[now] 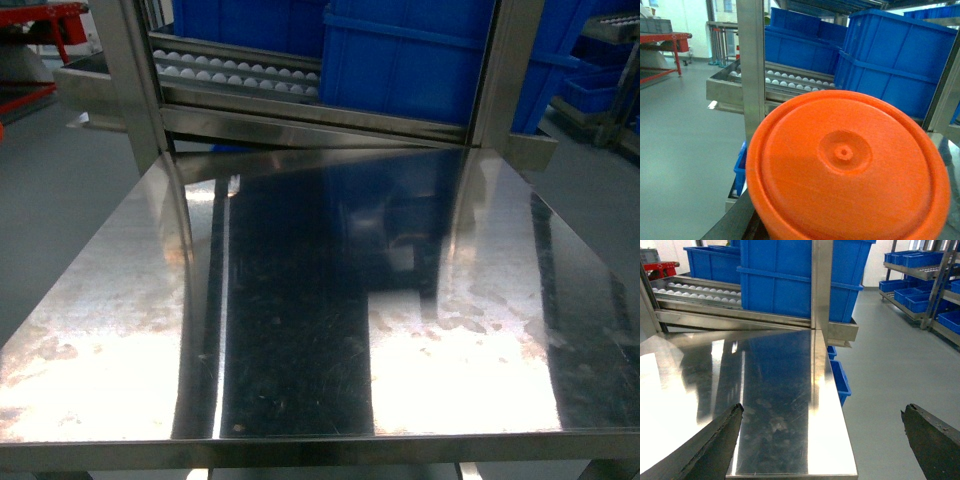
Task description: Pick capacitor and pack into box
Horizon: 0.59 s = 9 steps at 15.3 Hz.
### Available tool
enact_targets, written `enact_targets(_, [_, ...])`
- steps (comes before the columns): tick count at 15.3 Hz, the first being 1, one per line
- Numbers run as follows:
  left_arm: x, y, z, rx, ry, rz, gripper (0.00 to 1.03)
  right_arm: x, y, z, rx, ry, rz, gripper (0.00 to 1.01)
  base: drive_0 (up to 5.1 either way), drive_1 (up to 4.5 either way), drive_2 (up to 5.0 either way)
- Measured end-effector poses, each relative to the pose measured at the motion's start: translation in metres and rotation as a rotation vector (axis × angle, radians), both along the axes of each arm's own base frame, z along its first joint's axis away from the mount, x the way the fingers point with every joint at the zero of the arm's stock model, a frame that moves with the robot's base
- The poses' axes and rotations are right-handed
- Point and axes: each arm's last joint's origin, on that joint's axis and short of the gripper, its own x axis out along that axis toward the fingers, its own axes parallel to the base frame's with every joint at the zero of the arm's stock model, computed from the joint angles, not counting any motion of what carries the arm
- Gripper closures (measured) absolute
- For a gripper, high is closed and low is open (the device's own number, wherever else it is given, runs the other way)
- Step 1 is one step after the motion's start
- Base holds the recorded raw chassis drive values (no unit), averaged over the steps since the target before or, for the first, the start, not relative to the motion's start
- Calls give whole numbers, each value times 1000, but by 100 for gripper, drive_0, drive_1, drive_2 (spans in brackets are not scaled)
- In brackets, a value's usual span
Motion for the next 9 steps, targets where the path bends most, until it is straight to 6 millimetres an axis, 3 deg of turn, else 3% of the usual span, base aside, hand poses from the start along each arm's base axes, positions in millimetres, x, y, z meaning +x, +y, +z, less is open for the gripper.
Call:
enact_targets(3, [-15, 14, -7, 59, 110, 22, 58, 0, 0, 0, 0, 0, 0, 3, 0, 0, 0])
enact_targets(7, [-41, 34, -19, 60, 117, 27, 58, 0, 0, 0, 0, 0, 0, 3, 0, 0, 0])
enact_targets(9, [-43, 36, -19, 59, 115, 25, 58, 0, 0, 0, 0, 0, 0, 3, 0, 0, 0])
